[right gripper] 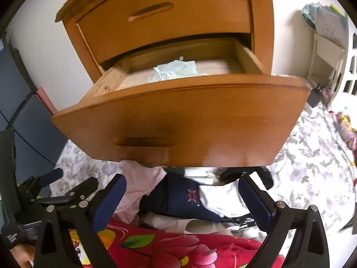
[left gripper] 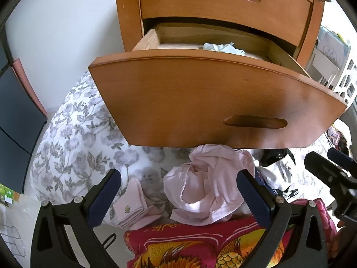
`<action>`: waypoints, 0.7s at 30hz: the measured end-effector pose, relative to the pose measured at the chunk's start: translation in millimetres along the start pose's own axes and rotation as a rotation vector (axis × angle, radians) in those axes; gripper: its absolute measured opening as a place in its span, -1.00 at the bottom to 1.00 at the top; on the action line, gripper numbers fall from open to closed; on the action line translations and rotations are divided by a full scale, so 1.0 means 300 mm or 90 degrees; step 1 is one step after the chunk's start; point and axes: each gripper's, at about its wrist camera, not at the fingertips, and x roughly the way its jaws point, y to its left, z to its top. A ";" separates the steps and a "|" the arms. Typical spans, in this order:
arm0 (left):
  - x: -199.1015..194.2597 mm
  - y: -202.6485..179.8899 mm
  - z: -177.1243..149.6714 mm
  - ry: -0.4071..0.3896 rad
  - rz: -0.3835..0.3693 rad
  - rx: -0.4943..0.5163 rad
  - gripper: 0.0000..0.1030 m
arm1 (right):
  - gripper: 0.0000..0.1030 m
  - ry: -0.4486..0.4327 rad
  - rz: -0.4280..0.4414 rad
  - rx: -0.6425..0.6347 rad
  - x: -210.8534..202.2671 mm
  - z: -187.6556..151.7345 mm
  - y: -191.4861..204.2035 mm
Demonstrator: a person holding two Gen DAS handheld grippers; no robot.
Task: Organize soft objects
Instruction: 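Move the left tool up toward the open drawer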
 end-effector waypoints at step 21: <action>-0.167 0.046 0.043 -0.055 -0.059 -0.033 1.00 | 0.98 -0.053 -0.071 0.028 -0.047 0.009 -0.029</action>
